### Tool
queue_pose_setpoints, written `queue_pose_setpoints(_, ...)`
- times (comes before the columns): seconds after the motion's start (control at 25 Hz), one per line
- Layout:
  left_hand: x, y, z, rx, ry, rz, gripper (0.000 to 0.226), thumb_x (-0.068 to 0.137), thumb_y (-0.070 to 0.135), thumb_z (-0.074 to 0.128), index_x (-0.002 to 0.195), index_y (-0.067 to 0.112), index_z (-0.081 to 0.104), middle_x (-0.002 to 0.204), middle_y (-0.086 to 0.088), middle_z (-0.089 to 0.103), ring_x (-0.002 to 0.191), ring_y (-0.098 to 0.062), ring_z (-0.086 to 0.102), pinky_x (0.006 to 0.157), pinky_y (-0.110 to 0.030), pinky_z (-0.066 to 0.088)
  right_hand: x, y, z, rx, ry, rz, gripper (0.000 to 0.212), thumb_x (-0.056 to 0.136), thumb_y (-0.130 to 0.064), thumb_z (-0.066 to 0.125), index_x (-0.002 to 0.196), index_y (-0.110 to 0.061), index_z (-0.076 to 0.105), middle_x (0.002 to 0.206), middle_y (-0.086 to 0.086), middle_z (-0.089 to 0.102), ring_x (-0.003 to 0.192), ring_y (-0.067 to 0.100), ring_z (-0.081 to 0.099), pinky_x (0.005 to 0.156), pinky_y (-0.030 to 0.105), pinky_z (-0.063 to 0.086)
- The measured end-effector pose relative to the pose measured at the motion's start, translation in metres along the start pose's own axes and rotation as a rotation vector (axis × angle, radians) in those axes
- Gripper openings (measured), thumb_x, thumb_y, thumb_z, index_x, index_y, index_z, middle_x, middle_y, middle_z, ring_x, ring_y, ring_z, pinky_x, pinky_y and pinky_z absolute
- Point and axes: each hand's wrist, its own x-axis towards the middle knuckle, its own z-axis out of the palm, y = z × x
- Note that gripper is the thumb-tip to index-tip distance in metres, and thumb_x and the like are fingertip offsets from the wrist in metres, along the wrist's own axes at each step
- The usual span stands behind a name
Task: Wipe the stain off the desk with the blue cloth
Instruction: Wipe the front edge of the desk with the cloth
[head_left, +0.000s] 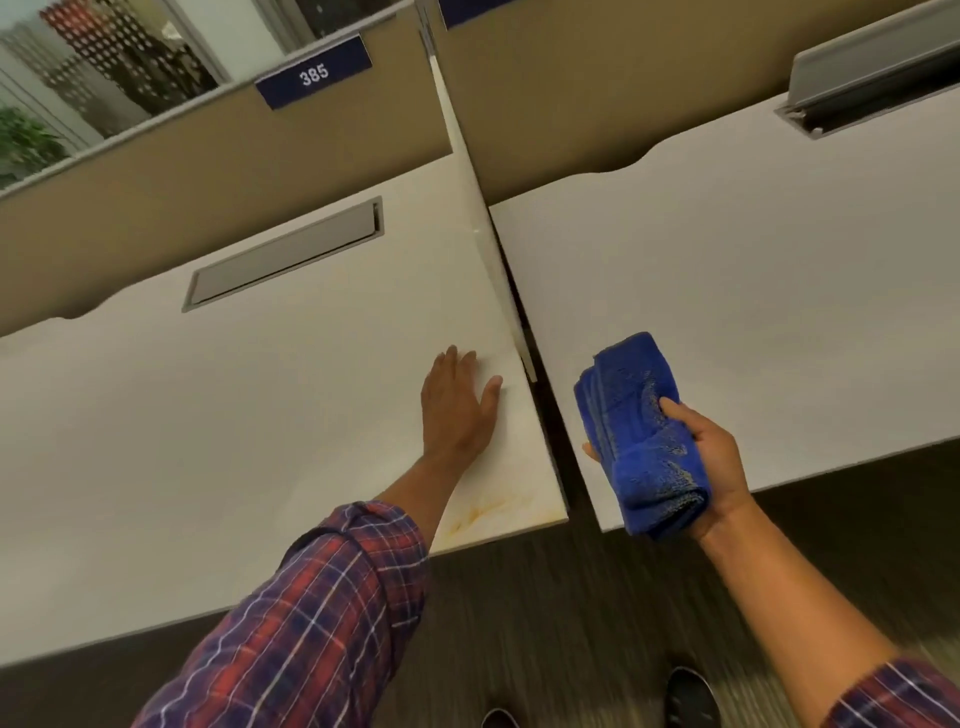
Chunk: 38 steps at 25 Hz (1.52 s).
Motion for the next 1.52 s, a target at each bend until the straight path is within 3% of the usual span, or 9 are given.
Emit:
queue_pose_setpoints(0.36, 0.032, 0.000, 0.026, 0.157, 0.031, -0.021, 0.076, 0.103, 0.069, 0.013, 0.168, 0.029, 0.013, 0.179, 0.004, 0.007, 0.165, -0.015, 0.003, 0.130, -0.036, 0.001, 0.082, -0.009, -0.031, -0.204, -0.034, -0.075, 0.051, 0.093, -0.043, 0.066, 0.137, -0.017, 0.063, 0.136, 0.021, 0.067, 0.116, 0.043, 0.066, 0.096, 0.060, 0.056)
queue_pose_setpoints(0.52, 0.036, -0.003, 0.030, 0.166, 0.025, -0.029, 0.075, 0.102, 0.071, 0.013, 0.167, 0.035, 0.008, 0.178, 0.010, 0.001, 0.164, -0.010, -0.001, 0.132, -0.039, 0.001, 0.116, 0.009, -0.026, -0.308, -0.073, -0.183, 0.030, 0.102, -0.036, 0.059, 0.129, -0.024, 0.065, 0.130, 0.013, 0.070, 0.108, 0.036, 0.072, 0.078, 0.051, 0.064)
queue_pose_setpoints(0.6, 0.036, -0.004, 0.032, 0.182, -0.002, -0.019, 0.074, 0.101, 0.072, 0.012, 0.167, 0.039, 0.002, 0.178, 0.012, -0.005, 0.163, -0.008, -0.006, 0.132, -0.038, -0.002, 0.132, 0.020, -0.020, -0.416, -0.105, -0.264, 0.026, 0.105, -0.034, 0.056, 0.129, -0.032, 0.066, 0.124, 0.002, 0.074, 0.108, 0.029, 0.073, 0.081, 0.048, 0.064)
queue_pose_setpoints(0.8, 0.038, -0.005, 0.032, 0.193, -0.022, -0.023, 0.069, 0.104, 0.068, 0.014, 0.166, 0.042, 0.001, 0.178, 0.013, -0.007, 0.163, -0.007, -0.008, 0.131, -0.035, -0.005, 0.153, 0.033, 0.002, -0.758, -0.265, -0.484, 0.029, 0.107, -0.028, 0.053, 0.127, -0.046, 0.062, 0.102, -0.010, 0.075, 0.091, 0.015, 0.072, 0.074, 0.019, 0.058)
queue_pose_setpoints(0.88, 0.038, -0.004, 0.032, 0.173, -0.002, -0.025, 0.070, 0.102, 0.069, 0.014, 0.166, 0.041, 0.007, 0.178, 0.010, -0.001, 0.164, -0.008, -0.004, 0.132, -0.036, -0.002, 0.156, 0.039, 0.010, -0.900, -0.352, -0.533, 0.036, 0.105, -0.018, 0.057, 0.138, -0.034, 0.061, 0.115, -0.009, 0.073, 0.098, 0.004, 0.069, 0.089, 0.015, 0.053)
queue_pose_setpoints(0.96, 0.038, -0.002, 0.033, 0.153, 0.012, -0.020, 0.075, 0.099, 0.071, 0.014, 0.167, 0.040, 0.012, 0.178, 0.008, 0.004, 0.164, -0.009, 0.000, 0.132, -0.036, 0.000, 0.153, 0.045, 0.015, -0.981, -0.374, -0.599, 0.043, 0.103, -0.009, 0.059, 0.144, -0.022, 0.058, 0.141, -0.006, 0.061, 0.122, 0.001, 0.058, 0.107, 0.011, 0.040)
queue_pose_setpoints(1.16, 0.040, -0.005, 0.035, 0.167, 0.010, -0.033, 0.075, 0.099, 0.071, 0.016, 0.167, 0.039, 0.013, 0.178, 0.008, 0.004, 0.164, -0.009, 0.000, 0.133, -0.037, 0.001, 0.119, 0.065, -0.007, -0.859, -0.405, -0.524, 0.047, 0.101, -0.001, 0.058, 0.140, -0.027, 0.060, 0.144, -0.012, 0.059, 0.131, -0.002, 0.055, 0.112, 0.015, 0.039)
queue_pose_setpoints(1.36, 0.037, -0.004, 0.034, 0.180, -0.002, -0.045, 0.071, 0.102, 0.070, 0.016, 0.167, 0.041, 0.006, 0.178, 0.011, 0.001, 0.164, -0.011, 0.001, 0.132, -0.040, 0.001, 0.116, 0.046, -0.020, -0.645, -0.283, -0.411, 0.038, 0.103, -0.006, 0.056, 0.124, -0.035, 0.069, 0.106, -0.012, 0.078, 0.095, 0.004, 0.071, 0.085, 0.020, 0.057)
queue_pose_setpoints(1.52, 0.037, 0.000, 0.032, 0.176, 0.005, -0.045, 0.073, 0.101, 0.070, 0.016, 0.167, 0.039, 0.009, 0.178, 0.008, 0.003, 0.164, -0.012, 0.002, 0.133, -0.042, 0.002, 0.137, 0.041, 0.003, -0.681, -0.219, -0.437, 0.034, 0.106, -0.016, 0.054, 0.136, -0.028, 0.064, 0.099, 0.003, 0.074, 0.081, 0.008, 0.067, 0.076, 0.026, 0.057)
